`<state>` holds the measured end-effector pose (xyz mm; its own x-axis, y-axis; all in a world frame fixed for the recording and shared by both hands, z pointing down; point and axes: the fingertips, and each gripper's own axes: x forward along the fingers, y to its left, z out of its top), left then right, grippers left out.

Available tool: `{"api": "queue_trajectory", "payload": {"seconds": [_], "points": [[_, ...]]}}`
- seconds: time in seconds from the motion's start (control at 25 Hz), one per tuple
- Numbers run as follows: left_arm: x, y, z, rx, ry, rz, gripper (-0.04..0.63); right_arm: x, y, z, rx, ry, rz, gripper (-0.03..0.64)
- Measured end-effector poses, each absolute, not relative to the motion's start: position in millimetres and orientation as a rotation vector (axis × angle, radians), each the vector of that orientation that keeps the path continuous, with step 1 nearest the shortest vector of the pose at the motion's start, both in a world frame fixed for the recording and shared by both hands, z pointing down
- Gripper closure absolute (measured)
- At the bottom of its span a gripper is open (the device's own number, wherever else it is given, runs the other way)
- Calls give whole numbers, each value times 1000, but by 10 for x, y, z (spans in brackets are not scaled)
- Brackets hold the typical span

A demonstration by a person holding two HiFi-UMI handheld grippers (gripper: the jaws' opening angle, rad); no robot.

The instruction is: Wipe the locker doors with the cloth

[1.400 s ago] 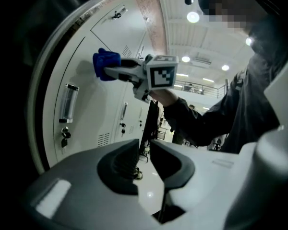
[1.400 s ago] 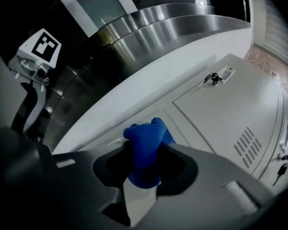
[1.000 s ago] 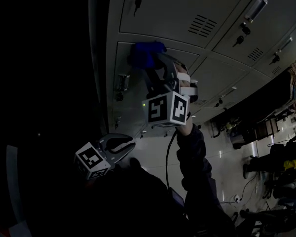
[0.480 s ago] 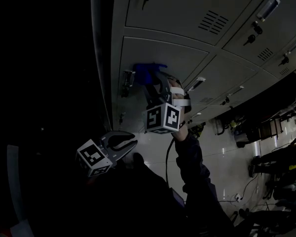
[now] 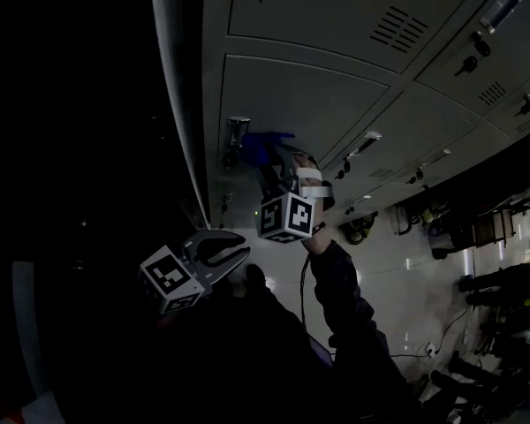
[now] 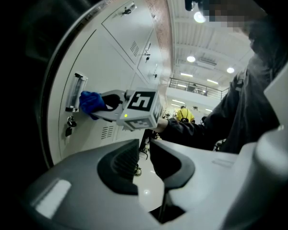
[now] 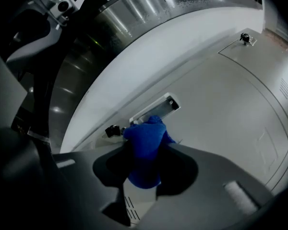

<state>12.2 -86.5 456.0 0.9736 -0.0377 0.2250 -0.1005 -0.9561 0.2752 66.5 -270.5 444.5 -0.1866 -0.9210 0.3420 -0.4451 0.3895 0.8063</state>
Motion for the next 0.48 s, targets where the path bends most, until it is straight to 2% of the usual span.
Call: {"api": "queue_trajectory", "payload": {"seconds": [0.48], "points": [[124, -912, 4644, 2809, -98, 359, 550, 669, -2677, 5494, 1074, -1812, -532, 492]]}}
